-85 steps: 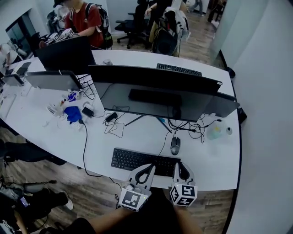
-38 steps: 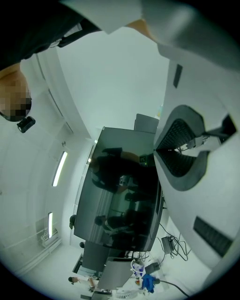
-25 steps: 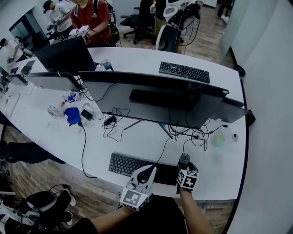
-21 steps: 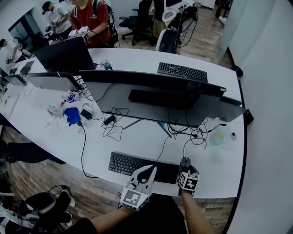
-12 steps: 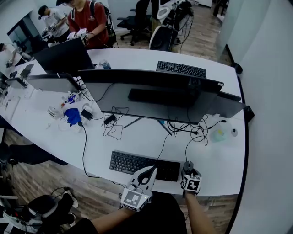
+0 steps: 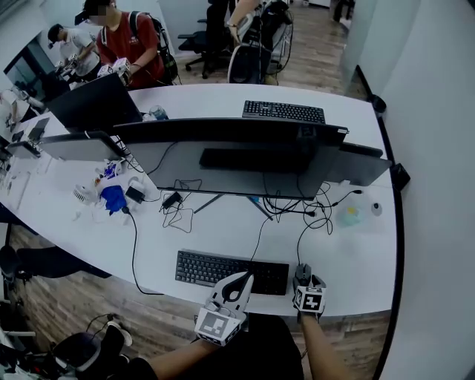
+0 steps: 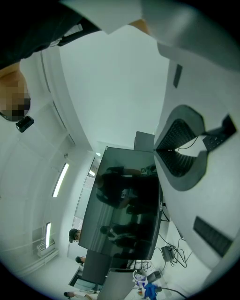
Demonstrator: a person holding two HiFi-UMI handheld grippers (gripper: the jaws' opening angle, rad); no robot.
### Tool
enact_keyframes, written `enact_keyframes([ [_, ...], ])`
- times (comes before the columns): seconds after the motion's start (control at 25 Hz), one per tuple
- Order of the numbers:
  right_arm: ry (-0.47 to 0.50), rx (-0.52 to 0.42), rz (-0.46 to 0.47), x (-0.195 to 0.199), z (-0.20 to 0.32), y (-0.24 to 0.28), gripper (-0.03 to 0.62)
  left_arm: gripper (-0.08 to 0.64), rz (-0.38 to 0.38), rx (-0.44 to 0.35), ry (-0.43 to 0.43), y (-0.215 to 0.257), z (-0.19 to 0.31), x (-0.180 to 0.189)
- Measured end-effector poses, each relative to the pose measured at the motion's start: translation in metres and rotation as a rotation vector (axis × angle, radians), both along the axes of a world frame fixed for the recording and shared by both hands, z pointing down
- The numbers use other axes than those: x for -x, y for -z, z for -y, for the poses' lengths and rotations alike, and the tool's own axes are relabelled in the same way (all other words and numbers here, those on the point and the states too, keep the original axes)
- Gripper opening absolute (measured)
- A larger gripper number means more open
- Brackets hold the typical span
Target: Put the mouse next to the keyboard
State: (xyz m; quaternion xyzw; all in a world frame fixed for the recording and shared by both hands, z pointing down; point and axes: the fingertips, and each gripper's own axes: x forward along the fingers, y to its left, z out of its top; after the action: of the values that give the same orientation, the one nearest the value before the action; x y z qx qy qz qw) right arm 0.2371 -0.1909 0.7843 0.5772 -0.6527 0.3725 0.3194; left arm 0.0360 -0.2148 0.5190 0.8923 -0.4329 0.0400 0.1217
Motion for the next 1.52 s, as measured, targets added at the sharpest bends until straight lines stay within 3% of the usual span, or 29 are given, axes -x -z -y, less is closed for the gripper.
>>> enact_keyframes([
  [0.24, -0.025, -0.148, -0.016, 0.008, -0.001, 0.056, 0.287, 0.014, -0.011, -0.040, -0.015, 0.009, -0.023, 0.013],
  [0.48, 0.025, -0.326, 0.021, 0.068, -0.039, 0.148, 0.278, 0.014, -0.081, -0.027, 0.007, 0.043, -0.075, 0.051],
  [0.68, 0.047, -0.455, 0.061, 0.128, -0.103, 0.217, 0.140, 0.014, -0.104, -0.045, 0.005, 0.061, -0.141, 0.083],
  [0.76, 0.059, -0.521, 0.093, 0.152, -0.124, 0.242, 0.043, 0.014, -0.103, -0.052, 0.005, 0.061, -0.161, 0.093],
  [0.88, 0.107, -0.618, 0.151, 0.187, -0.153, 0.279, 0.018, 0.014, -0.113, -0.040, 0.031, 0.061, -0.185, 0.103],
  [1.04, 0.194, -0.697, 0.131, 0.218, -0.183, 0.312, 0.018, 0.013, -0.116, -0.062, 0.060, 0.069, -0.213, 0.110],
  [1.52, 0.249, -0.799, 0.106, 0.192, -0.259, 0.344, 0.018, 0.014, -0.108, -0.083, 0.171, 0.073, -0.295, 0.088],
])
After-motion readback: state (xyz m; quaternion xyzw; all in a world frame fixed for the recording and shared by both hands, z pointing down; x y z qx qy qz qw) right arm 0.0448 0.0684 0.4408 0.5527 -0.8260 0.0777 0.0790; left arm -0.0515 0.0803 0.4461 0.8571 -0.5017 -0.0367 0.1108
